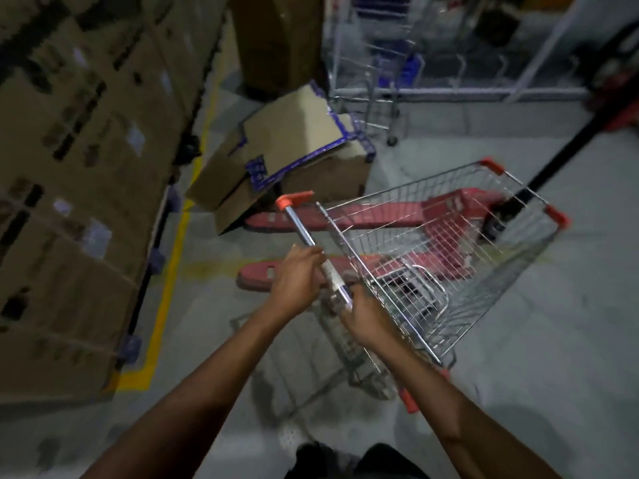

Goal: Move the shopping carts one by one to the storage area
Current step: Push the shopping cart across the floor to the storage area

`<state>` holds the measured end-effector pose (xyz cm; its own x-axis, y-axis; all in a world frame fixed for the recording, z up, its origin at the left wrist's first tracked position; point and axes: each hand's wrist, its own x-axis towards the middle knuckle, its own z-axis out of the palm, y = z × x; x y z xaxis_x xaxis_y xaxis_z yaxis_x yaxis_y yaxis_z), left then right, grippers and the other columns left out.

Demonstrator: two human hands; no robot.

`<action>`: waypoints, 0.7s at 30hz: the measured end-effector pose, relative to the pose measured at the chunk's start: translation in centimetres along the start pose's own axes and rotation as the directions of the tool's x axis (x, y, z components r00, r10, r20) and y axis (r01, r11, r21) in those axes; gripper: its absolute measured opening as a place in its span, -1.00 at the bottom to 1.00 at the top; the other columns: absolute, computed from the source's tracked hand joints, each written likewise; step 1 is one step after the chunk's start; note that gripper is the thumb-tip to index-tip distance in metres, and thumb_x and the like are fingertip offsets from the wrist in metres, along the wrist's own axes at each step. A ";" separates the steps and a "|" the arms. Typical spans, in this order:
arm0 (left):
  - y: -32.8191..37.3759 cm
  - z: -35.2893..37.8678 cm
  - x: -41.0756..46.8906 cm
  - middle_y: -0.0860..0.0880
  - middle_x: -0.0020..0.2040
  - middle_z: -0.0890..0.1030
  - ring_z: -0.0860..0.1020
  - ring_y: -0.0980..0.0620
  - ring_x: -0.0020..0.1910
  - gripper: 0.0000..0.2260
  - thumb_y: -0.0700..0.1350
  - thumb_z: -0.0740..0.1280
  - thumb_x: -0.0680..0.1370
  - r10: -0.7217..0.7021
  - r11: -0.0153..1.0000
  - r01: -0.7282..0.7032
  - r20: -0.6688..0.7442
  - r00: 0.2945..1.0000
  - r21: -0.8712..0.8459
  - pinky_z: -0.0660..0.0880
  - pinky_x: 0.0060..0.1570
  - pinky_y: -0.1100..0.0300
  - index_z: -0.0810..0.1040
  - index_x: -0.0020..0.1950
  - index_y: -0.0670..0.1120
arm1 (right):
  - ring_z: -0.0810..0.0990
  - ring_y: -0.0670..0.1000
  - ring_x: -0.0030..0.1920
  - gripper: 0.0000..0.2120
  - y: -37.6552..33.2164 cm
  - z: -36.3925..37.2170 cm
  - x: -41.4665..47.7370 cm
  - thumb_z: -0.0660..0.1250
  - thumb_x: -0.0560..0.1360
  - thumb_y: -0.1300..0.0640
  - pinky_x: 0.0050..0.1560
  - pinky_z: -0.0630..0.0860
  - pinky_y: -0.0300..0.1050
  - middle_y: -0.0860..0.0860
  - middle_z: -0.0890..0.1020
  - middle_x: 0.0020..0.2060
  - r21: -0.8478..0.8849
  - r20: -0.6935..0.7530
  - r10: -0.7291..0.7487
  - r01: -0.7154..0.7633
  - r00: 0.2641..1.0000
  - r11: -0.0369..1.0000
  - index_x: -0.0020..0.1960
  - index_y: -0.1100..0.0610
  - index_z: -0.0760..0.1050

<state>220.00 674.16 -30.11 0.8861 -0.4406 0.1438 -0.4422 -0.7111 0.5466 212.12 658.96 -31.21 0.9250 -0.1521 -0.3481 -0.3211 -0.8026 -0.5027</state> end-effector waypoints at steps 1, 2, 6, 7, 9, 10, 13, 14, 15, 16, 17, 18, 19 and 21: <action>0.1 0.1 -0.3 -0.18 0.11 0.65 0.59 -0.23 0.12 -0.64 -0.31 0.40 0.25 0.043 0.998 -0.043 0.008 0.999 0.035 0.35 0.32 -0.12 0.67 0.04 -0.21 | 0.63 0.19 -0.02 -0.65 0.4 -0.1 -0.7 0.26 0.56 -0.04 -0.03 0.59 0.08 0.07 0.64 0.02 0.012 -0.007 0.022 -0.022 1.000 1.000 0.31 0.00 0.34; 0.1 0.3 -0.7 -0.15 0.06 0.66 0.59 -0.21 0.11 -0.67 -0.29 0.36 0.28 0.088 0.994 -0.088 0.000 0.996 0.067 0.32 0.33 -0.14 0.67 0.02 -0.18 | 0.64 0.15 -0.06 -0.68 0.6 -0.3 -1.7 0.27 0.56 -0.05 -0.04 0.60 0.08 0.05 0.63 -0.02 0.014 -0.011 0.043 -0.043 0.999 0.999 0.28 -0.01 0.36; 0.2 1.8 -2.6 -0.06 0.22 0.62 0.46 -0.15 0.36 -0.67 -0.22 0.39 0.46 0.182 0.974 -0.194 0.105 0.978 0.119 0.22 0.43 -0.25 0.62 0.22 -0.09 | 0.63 0.12 -0.08 -0.76 2.0 -0.3 -5.4 0.31 0.57 -0.08 0.00 0.59 0.01 0.01 0.60 -0.13 -0.049 -0.066 0.121 -0.125 0.990 0.991 0.15 0.03 0.50; 0.4 2.0 -3.3 -0.04 0.25 0.61 0.43 -0.13 0.40 -0.66 -0.17 0.44 0.47 0.209 0.963 -0.230 0.147 0.967 0.144 0.20 0.44 -0.26 0.60 0.26 -0.06 | 0.64 0.13 -0.07 -0.73 2.5 -0.1 -6.4 0.32 0.56 -0.11 -0.01 0.58 -0.01 0.05 0.63 -0.11 -0.070 -0.085 0.140 -0.146 0.987 0.987 0.13 0.05 0.53; 0.9 2.2 -4.8 -0.01 0.23 0.59 0.43 -0.09 0.38 -0.66 -0.11 0.43 0.48 0.257 0.929 -0.303 0.219 0.941 0.211 0.15 0.45 -0.29 0.58 0.26 -0.03 | 0.65 0.16 -0.04 -0.65 3.1 0.4 -9.0 0.33 0.52 -0.17 -0.06 0.55 -0.08 0.09 0.66 -0.05 -0.123 -0.103 0.191 -0.203 0.976 0.971 0.09 0.09 0.57; 1.3 2.3 -5.7 -0.01 0.21 0.59 0.44 -0.06 0.35 -0.67 -0.08 0.40 0.48 0.269 0.913 -0.330 0.254 0.929 0.241 0.13 0.45 -0.29 0.57 0.24 -0.02 | 0.65 0.16 -0.01 -0.64 3.2 0.7 -10.6 0.34 0.50 -0.18 -0.06 0.53 -0.08 0.11 0.67 -0.01 -0.141 -0.107 0.219 -0.233 0.970 0.962 0.09 0.09 0.58; 2.3 2.2 -8.9 0.02 0.15 0.61 0.51 -0.06 0.22 -0.68 0.03 0.33 0.46 0.335 0.814 -0.469 0.382 0.861 0.343 0.29 0.37 -0.09 0.58 0.19 0.02 | 0.65 0.15 0.05 -0.60 4.3 2.2 -15.8 0.34 0.44 -0.18 0.00 0.54 -0.04 0.10 0.67 0.05 -0.158 -0.142 0.304 -0.324 0.942 0.933 0.12 0.07 0.60; 2.9 1.9 -10.1 0.01 0.12 0.63 0.55 -0.08 0.16 -0.69 0.07 0.32 0.46 0.359 0.779 -0.516 0.421 0.833 0.357 0.37 0.25 -0.01 0.58 0.17 0.02 | 0.65 0.15 0.05 -0.59 4.5 2.6 -17.7 0.34 0.42 -0.17 0.01 0.54 -0.04 0.09 0.67 0.06 -0.168 -0.161 0.333 -0.358 0.929 0.919 0.12 0.07 0.60; 3.6 1.7 -11.4 -0.02 0.08 0.64 0.59 -0.11 0.10 -0.70 0.10 0.32 0.47 0.377 0.760 -0.547 0.447 0.811 0.352 0.43 0.13 0.04 0.59 0.13 0.00 | 0.65 0.15 0.06 -0.59 4.7 2.9 -19.4 0.33 0.41 -0.15 0.01 0.54 -0.04 0.09 0.67 0.07 -0.189 -0.176 0.351 -0.381 0.920 0.905 0.13 0.08 0.59; 4.3 1.6 -12.7 -0.06 0.04 0.65 0.62 -0.15 0.05 -0.71 0.11 0.33 0.48 0.390 0.740 -0.574 0.472 0.791 0.350 0.46 0.01 0.06 0.59 0.09 -0.03 | 0.65 0.14 0.07 -0.59 4.8 3.2 -21.2 0.33 0.41 -0.13 0.01 0.54 -0.04 0.09 0.66 0.07 -0.205 -0.176 0.373 -0.404 0.911 0.891 0.14 0.09 0.58; 5.0 1.4 -14.0 -0.08 0.00 0.66 0.63 -0.17 0.01 -0.72 0.11 0.33 0.49 0.386 0.709 -0.599 0.505 0.772 0.372 0.45 -0.09 0.07 0.58 0.07 -0.05 | 0.65 0.14 0.06 -0.60 4.9 3.6 -22.7 0.33 0.40 -0.11 0.01 0.54 -0.04 0.08 0.66 0.07 -0.211 -0.170 0.388 -0.418 0.906 0.884 0.14 0.09 0.57; 5.5 1.3 -15.2 -0.08 -0.02 0.67 0.64 -0.17 0.00 -0.72 0.11 0.32 0.51 0.370 0.666 -0.625 0.546 0.751 0.408 0.44 -0.16 0.08 0.58 0.06 -0.05 | 0.65 0.13 0.03 -0.62 4.8 4.1 -24.1 0.34 0.40 -0.10 0.00 0.54 -0.05 0.07 0.66 0.04 -0.214 -0.159 0.401 -0.428 0.902 0.878 0.12 0.09 0.57; 5.8 1.0 -16.3 -0.08 -0.03 0.67 0.64 -0.17 -0.02 -0.72 0.12 0.30 0.52 0.358 0.625 -0.653 0.587 0.726 0.427 0.44 -0.18 0.09 0.58 0.04 -0.05 | 0.65 0.12 -0.03 -0.64 4.6 4.6 -25.2 0.35 0.40 -0.10 -0.03 0.54 -0.06 0.06 0.66 -0.02 -0.223 -0.154 0.405 -0.431 0.901 0.875 0.09 0.09 0.58; 5.5 0.7 -17.7 -0.07 -0.06 0.68 0.64 -0.16 -0.07 -0.70 0.15 0.26 0.53 0.348 0.583 -0.703 0.656 0.669 0.408 0.49 -0.18 0.08 0.58 0.00 -0.06 | 0.58 0.08 -0.18 -0.67 4.0 5.7 -26.9 0.36 0.38 -0.10 -0.11 0.53 -0.10 0.01 0.61 -0.18 -0.233 -0.150 0.414 -0.439 0.898 0.868 0.03 0.08 0.59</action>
<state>201.81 677.64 -30.19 0.3485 -0.9019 -0.2553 -0.9370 -0.3284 -0.1188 184.80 663.17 -28.34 0.7277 -0.5555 -0.4024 -0.6377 -0.7639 -0.0989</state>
